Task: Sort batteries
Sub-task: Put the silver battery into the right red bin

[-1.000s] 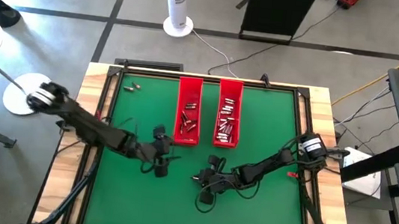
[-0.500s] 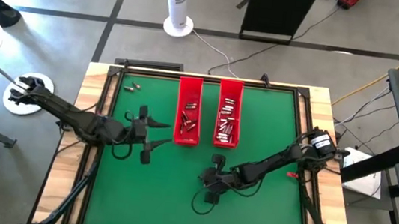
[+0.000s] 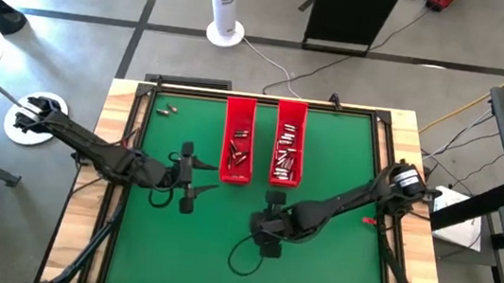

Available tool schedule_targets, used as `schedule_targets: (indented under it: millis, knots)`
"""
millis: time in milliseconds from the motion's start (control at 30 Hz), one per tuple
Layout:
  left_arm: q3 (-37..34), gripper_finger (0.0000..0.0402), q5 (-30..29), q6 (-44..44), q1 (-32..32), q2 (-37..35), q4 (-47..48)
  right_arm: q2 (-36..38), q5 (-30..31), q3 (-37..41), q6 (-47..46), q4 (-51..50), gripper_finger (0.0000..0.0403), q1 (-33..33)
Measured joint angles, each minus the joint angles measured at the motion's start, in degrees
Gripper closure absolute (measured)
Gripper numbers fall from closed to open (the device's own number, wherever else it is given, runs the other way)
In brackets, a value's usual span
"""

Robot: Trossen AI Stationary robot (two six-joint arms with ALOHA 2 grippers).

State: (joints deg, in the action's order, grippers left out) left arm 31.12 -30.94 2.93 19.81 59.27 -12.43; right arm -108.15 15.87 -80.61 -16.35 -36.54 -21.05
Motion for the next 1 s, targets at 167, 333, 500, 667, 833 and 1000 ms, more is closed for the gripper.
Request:
schedule_targets:
  millis: [167,333,500,667,833,1000]
  knots:
    - [0.02,0.0203,-0.04,1.11,0.00,-0.64,0.19,2.05,0.16,-3.64,1.92,-10.41,0.0374,1.19]
    - [0.02,0.0203,-0.08,2.05,0.00,-0.83,0.51,6.65,1.24,-4.08,2.81,-16.99,0.0374,3.70]
    - [0.02,0.0202,-0.09,1.99,0.00,-0.85,0.46,9.34,3.68,-2.98,5.72,-19.96,0.0374,9.16]
    - [0.02,0.0202,-0.11,0.94,0.00,-0.96,0.48,8.64,3.35,-2.49,11.95,-19.92,0.0374,14.97]
    - [0.62,0.0202,-0.22,-0.11,0.00,-1.93,0.85,6.23,0.00,-2.19,17.31,-19.41,0.0374,19.83]
    - [2.51,0.0202,-1.60,-0.34,0.00,-2.73,1.00,3.17,-3.47,-2.19,22.03,-16.40,0.0374,23.73]
